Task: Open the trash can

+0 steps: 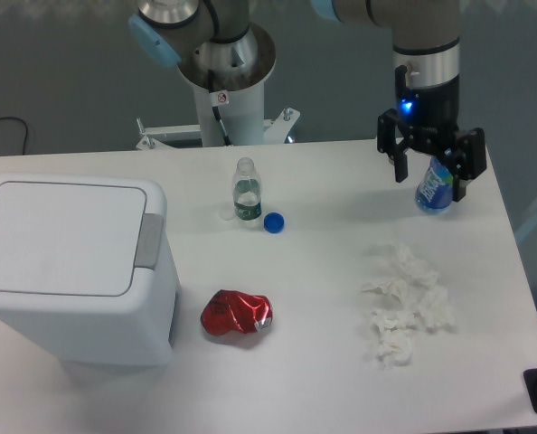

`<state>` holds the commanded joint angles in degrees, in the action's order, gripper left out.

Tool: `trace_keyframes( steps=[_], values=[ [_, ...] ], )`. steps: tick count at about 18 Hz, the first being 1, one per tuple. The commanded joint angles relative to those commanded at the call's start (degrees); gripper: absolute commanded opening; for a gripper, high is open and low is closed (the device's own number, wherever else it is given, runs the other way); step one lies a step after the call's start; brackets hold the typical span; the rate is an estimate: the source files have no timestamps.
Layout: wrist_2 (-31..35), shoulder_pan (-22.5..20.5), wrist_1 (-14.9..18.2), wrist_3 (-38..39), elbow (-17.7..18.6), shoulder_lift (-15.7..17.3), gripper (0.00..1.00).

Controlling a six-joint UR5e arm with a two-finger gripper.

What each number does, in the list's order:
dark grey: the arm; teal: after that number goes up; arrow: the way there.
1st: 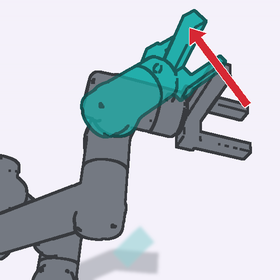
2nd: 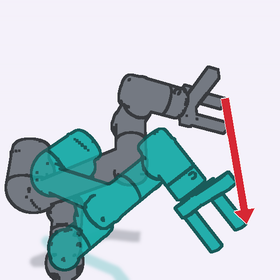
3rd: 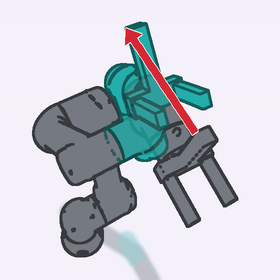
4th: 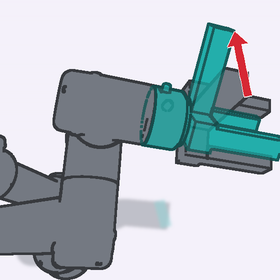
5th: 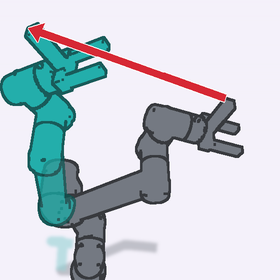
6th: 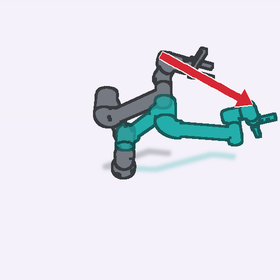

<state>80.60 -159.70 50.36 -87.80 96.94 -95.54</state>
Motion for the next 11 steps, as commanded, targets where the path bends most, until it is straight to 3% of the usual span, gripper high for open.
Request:
trace_keyframes(
  steps=[6,11],
  values=[
    [0.0,0.8,0.0,1.0,-0.3,0.0,1.00],
    [-0.5,1.8,0.0,6.6,-2.0,-0.9,1.00]
  ],
)
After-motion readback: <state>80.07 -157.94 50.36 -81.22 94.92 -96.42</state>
